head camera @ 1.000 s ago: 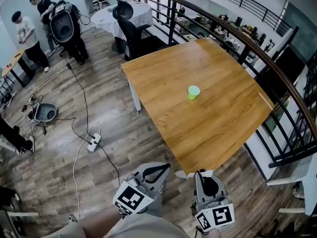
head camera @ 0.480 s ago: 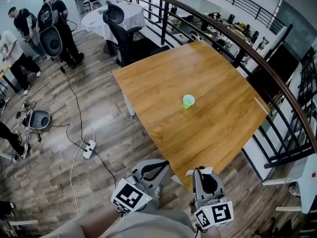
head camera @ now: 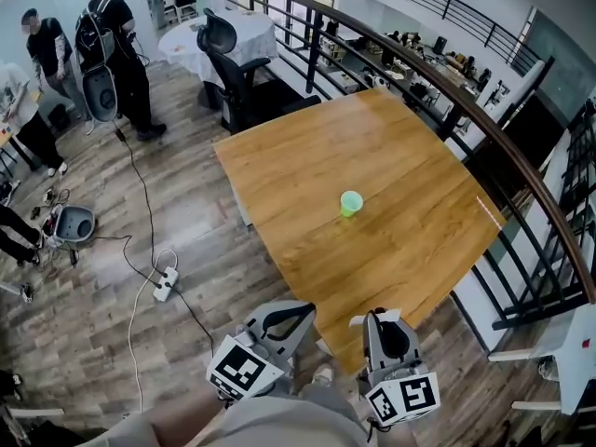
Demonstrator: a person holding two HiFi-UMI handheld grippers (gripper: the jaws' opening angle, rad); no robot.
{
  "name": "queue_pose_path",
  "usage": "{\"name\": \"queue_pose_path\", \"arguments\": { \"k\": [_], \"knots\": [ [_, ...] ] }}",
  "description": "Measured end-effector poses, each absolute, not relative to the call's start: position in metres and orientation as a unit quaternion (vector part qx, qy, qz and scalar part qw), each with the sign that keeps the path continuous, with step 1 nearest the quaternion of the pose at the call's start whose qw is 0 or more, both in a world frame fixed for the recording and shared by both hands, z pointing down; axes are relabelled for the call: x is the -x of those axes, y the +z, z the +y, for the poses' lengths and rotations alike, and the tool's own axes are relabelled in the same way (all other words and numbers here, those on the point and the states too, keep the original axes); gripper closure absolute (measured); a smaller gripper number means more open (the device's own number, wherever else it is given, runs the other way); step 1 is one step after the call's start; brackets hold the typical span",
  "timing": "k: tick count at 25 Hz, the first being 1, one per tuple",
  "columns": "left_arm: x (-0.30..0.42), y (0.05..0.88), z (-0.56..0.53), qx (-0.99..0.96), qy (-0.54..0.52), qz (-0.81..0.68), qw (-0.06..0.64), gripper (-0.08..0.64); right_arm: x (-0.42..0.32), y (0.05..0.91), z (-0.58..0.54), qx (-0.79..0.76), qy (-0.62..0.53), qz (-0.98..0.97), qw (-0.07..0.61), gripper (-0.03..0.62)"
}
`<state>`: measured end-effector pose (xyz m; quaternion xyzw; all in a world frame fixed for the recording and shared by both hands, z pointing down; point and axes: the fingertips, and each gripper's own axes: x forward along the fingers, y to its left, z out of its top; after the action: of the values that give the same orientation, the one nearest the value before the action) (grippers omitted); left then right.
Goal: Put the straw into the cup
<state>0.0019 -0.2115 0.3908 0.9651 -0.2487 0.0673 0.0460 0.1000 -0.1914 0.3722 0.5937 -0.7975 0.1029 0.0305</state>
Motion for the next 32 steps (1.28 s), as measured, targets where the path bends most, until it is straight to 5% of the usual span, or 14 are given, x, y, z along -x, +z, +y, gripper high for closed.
{"name": "queue_pose_path", "arguments": {
  "k": [13,32],
  "knots": [
    [-0.041,0.374,-0.248,-0.951,0.063,-0.299,0.051,0.547,-0.154,0.343,-0.252,-0.577,0.061,-0.814,0.017,0.534],
    [-0.082,0.371,-0.368,-0.946,0.05,-0.319,-0.033,0.546,-0.181,0.335,-0.404,-0.556,0.022,-0.831,-0.029,0.535]
  ]
}}
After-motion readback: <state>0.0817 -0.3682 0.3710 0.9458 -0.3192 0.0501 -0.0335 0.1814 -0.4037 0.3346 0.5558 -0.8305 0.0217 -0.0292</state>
